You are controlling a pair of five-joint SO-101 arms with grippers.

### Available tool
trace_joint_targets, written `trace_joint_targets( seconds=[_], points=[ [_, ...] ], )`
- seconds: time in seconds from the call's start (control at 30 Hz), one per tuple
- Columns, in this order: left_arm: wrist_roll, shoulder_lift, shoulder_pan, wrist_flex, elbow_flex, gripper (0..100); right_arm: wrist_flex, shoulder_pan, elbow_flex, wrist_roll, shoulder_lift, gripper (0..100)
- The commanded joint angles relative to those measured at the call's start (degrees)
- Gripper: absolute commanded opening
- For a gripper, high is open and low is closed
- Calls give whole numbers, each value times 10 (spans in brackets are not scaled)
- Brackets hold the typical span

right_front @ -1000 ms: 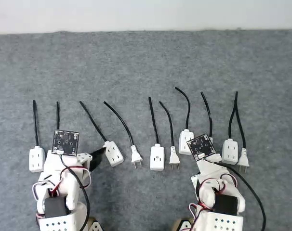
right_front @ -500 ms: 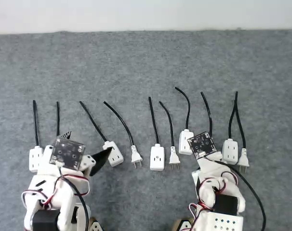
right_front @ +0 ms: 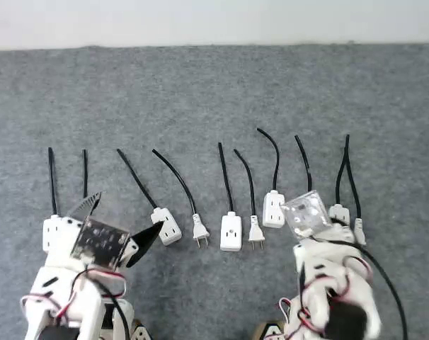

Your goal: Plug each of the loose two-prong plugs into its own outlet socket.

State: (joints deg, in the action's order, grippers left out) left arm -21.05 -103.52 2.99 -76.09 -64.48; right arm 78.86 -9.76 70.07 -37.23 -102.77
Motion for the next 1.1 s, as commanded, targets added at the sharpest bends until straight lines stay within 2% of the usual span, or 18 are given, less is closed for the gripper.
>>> trace_joint_targets(
  seconds=[0.0, 0.13, 0.23, 0.33, 0.43, 0.53, 0.73, 0.9, 1.07],
  points=[
    [-25, 25, 18, -14, 99, 414, 29, -33, -139, -14, 11, 95],
    [-28, 129, 47, -40, 227, 414, 73, -36, -250, -13, 12, 95],
    [-21, 216, 44, -91, 339, 414, 84, -35, -316, -6, 15, 95],
    [-3, 305, 44, -116, 433, 414, 84, -33, -375, 45, 65, 121],
    [11, 406, 44, -130, 496, 414, 87, -30, -456, 114, 182, 224],
    [17, 516, 44, -131, 536, 414, 122, 19, -557, 178, 336, 322],
    [48, 716, 42, -133, 603, 414, 240, 157, -728, 236, 604, 324],
    [55, 806, 21, -134, 604, 414, 237, 206, -760, 255, 700, 324],
    [135, 855, 25, -129, 607, 414, 240, 247, -759, 256, 752, 324]
  ],
)
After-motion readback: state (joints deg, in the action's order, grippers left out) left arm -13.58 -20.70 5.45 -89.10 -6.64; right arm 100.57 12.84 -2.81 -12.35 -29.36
